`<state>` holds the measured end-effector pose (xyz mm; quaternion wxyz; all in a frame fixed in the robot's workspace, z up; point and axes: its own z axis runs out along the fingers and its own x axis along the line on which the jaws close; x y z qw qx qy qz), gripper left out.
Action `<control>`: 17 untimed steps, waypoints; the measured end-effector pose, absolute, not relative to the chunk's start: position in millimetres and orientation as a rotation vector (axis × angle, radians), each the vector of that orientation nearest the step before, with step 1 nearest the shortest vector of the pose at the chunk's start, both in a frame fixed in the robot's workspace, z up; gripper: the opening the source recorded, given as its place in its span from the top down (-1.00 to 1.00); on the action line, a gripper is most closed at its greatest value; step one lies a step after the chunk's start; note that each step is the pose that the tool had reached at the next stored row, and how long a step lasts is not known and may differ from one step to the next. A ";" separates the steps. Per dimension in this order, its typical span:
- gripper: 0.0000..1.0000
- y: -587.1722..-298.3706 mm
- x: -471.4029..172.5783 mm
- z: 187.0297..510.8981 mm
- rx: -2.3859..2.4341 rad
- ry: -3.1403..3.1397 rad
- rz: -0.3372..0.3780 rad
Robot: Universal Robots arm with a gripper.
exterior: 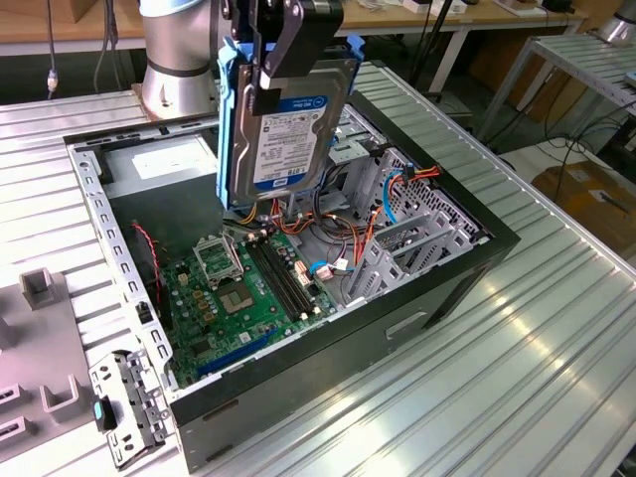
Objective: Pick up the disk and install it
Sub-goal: 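Insert the disk into the insertion slot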
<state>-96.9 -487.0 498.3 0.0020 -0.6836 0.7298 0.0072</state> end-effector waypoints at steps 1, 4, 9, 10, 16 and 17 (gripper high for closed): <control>0.26 -487.0 -95.3 498.3 -2.145 2.290 0.023; 0.26 -487.1 -89.1 498.3 -2.145 2.290 0.023; 0.26 -487.0 -85.2 498.3 -2.145 2.290 0.023; 0.26 -487.0 -85.0 498.3 -2.145 2.290 0.023; 0.26 -489.7 -84.8 498.3 -2.145 2.290 0.023; 0.26 -491.8 -84.9 498.3 -2.145 2.290 0.023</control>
